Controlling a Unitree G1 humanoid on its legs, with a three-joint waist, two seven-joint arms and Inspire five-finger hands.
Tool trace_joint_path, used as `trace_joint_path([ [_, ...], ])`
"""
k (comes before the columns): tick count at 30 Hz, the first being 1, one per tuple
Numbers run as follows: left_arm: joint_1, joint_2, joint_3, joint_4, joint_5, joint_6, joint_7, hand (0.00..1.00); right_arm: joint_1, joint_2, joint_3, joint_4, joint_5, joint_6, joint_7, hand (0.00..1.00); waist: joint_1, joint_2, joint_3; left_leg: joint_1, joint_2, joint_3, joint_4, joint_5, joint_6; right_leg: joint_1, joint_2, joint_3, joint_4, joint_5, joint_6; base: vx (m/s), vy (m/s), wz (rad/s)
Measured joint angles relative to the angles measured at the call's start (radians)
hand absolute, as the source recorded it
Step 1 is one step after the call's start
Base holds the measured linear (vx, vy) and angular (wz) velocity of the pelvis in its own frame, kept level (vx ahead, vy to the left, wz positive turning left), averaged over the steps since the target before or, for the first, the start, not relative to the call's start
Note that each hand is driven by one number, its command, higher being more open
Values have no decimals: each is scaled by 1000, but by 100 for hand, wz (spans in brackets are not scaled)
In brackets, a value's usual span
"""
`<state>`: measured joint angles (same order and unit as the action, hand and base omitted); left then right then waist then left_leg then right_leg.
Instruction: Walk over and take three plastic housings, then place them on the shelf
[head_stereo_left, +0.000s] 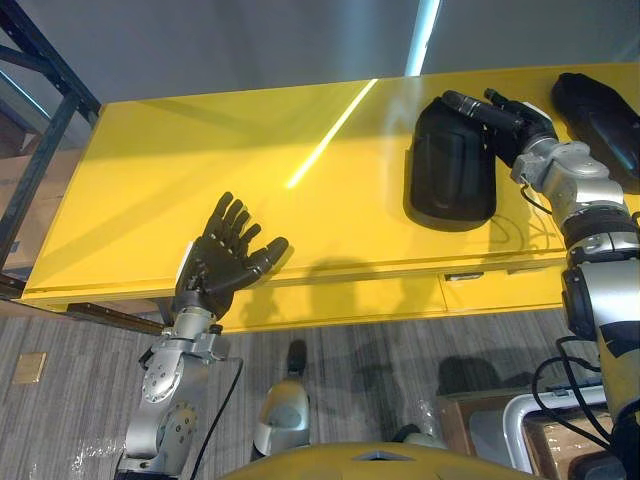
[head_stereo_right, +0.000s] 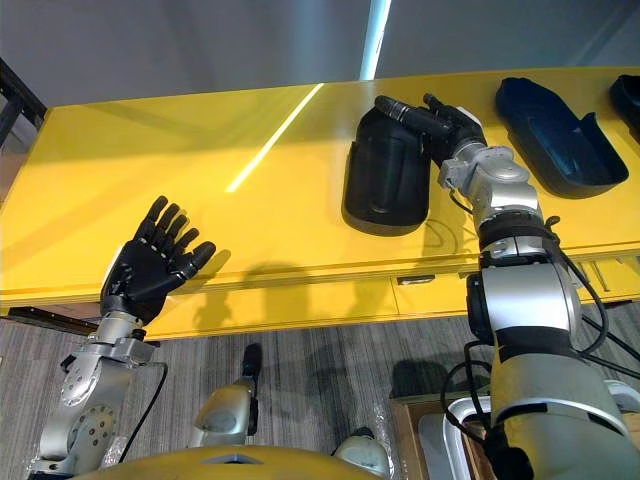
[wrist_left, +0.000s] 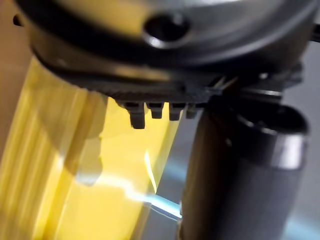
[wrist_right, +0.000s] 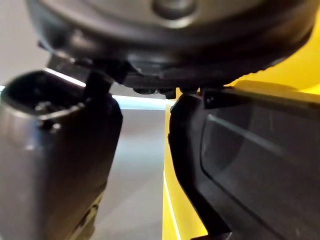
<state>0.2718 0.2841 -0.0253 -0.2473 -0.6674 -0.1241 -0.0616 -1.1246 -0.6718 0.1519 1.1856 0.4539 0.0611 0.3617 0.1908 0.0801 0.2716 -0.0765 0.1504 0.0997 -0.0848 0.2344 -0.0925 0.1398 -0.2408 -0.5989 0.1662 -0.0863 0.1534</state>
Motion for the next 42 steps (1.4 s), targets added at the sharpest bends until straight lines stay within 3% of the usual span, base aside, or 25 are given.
trace_joint_path([
  [16, 14, -4, 0, -9, 0, -5, -14, 100, -32, -2, 57, -2, 3, -63, 42, 100, 5, 10, 19, 14, 1, -15, 0, 0, 0, 0, -13, -5, 59, -39, -2, -32, -26, 2],
  [23, 29, -4, 0, -9, -8, -8, -47, 100, -32, -2, 58, -6, 3, -96, 40, 100, 24, 10, 20, 12, -1, -22, 0, 0, 0, 3, -12, -9, 58, -40, -1, -7, -7, 1],
  [26, 44, -4, -1, -9, -8, -19, -54, 100, -32, -3, 77, -13, 1, -131, -1, 100, 24, 8, 21, 12, -1, -23, 0, 0, -1, 8, -10, -12, 54, -39, -1, -34, -21, 4],
  [29, 53, 0, -12, -9, -8, -42, -60, 100, -32, -4, 85, -44, -6, -213, -133, 100, 25, 7, 21, 13, 2, -24, -1, 1, -1, 18, -2, -15, 36, -35, 4, -39, -24, 3],
  [32, 59, 0, -23, -17, -7, -53, -59, 100, -24, -35, 80, -161, -82, -317, -294, 100, 23, 7, 22, 15, 2, -18, 0, 2, -3, 21, 2, -13, 19, -23, 6, -28, -20, -5],
  [34, 86, 0, -40, -46, -6, -57, -49, 100, 10, -49, 31, -343, -162, -383, -428, 100, 12, 5, 22, 24, 0, 9, 0, 2, -3, 23, 1, 3, -6, -5, 5, -10, -5, -21],
  [36, 91, -1, -63, -56, -2, -58, -34, 100, 105, -50, -35, -552, -176, -416, -496, 100, -3, 2, 20, 42, -3, 36, 0, 2, -3, 36, 1, 15, -31, 10, 7, -28, 8, -23],
  [37, 90, -1, -68, -59, 3, -60, -28, 100, 150, -49, -56, -627, -178, -420, -512, 100, -6, -1, 20, 50, -3, 45, 0, 1, -3, 39, 1, 23, -36, 12, 7, -43, 6, -28],
  [40, 89, 0, -75, -93, 11, -89, 5, 100, 424, -37, -166, -991, -183, -401, -502, 100, -63, -23, 8, 58, 5, 89, -4, 1, -4, 31, 6, 50, -46, 20, 4, -51, -10, -30],
  [42, 87, -1, -64, -127, 12, -99, 49, 100, 697, 18, -234, -1234, -179, -323, -421, 100, -109, -39, -13, 69, 17, 141, -5, -12, -9, 13, 12, 94, -55, 27, 1, -59, -1, -55],
])
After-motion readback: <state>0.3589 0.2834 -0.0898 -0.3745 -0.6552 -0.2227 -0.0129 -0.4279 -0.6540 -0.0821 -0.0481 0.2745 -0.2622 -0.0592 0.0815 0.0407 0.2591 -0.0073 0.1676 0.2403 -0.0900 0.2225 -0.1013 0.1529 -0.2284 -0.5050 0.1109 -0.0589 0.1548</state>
